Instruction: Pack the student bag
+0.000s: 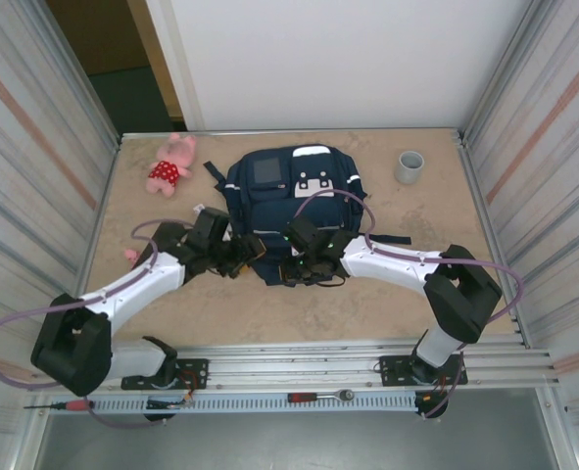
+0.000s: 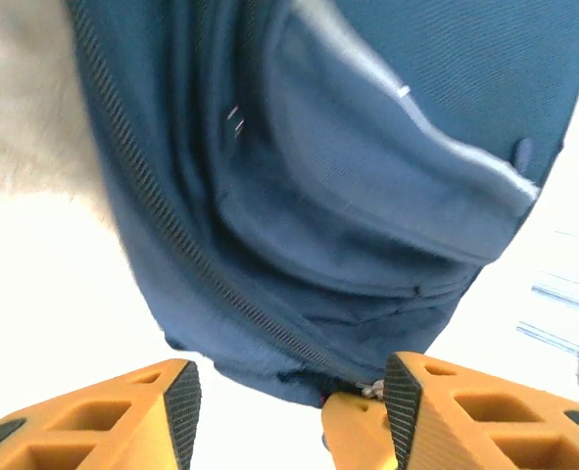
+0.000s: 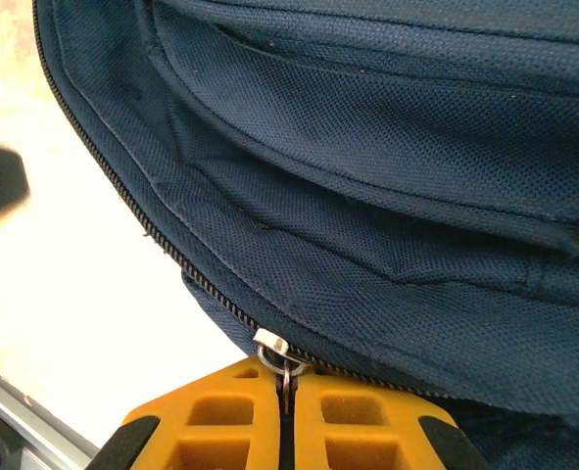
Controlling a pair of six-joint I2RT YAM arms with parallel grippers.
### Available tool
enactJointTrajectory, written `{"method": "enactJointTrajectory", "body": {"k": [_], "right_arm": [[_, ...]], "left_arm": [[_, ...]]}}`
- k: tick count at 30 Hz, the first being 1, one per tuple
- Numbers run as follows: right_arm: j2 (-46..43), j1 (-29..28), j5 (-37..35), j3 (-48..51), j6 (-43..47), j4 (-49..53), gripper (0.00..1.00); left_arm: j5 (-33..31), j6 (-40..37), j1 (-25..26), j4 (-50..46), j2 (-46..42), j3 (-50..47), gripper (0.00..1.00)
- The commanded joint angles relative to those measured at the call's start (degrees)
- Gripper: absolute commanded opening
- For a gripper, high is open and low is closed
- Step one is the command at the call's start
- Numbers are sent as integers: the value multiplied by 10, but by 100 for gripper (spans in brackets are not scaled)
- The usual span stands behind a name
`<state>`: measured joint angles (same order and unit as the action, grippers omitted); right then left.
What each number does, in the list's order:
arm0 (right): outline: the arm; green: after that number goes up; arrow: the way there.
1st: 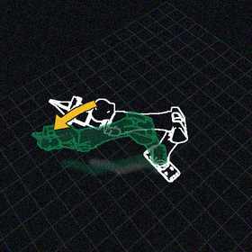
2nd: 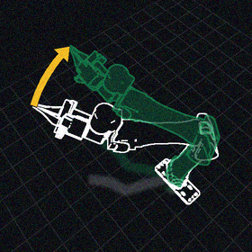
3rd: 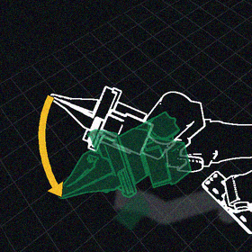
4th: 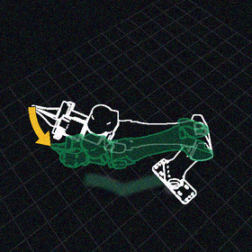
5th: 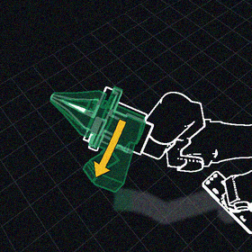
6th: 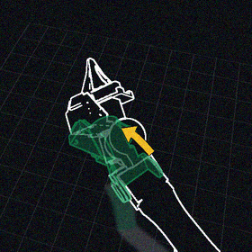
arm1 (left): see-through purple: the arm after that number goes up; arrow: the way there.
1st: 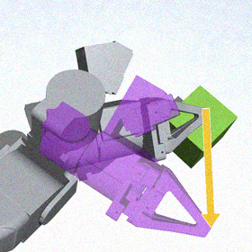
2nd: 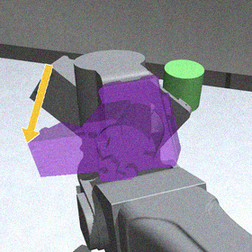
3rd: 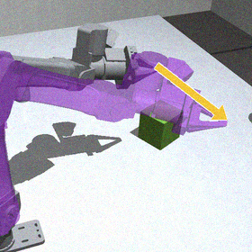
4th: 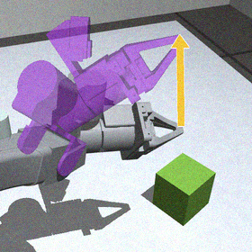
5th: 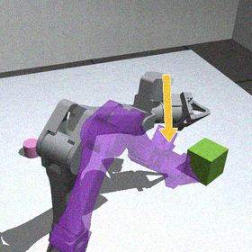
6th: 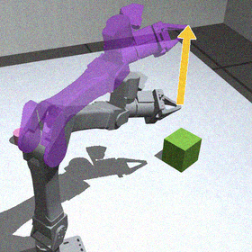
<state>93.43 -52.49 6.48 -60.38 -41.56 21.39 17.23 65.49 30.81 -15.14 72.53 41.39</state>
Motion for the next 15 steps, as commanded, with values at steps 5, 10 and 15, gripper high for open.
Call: {"method": "enactJointTrajectory", "body": {"k": [5,10,15], "right_arm": [[-6,-8,15,0,7,-5,0],[-14,-9,11,3,10,-3,0],[-25,-9,1,7,23,13,0]], "left_arm": [[-40,146,39,62,39,-2,60],[-37,173,45,113,81,-2,57],[-44,152,38,83,105,22,20]]}}
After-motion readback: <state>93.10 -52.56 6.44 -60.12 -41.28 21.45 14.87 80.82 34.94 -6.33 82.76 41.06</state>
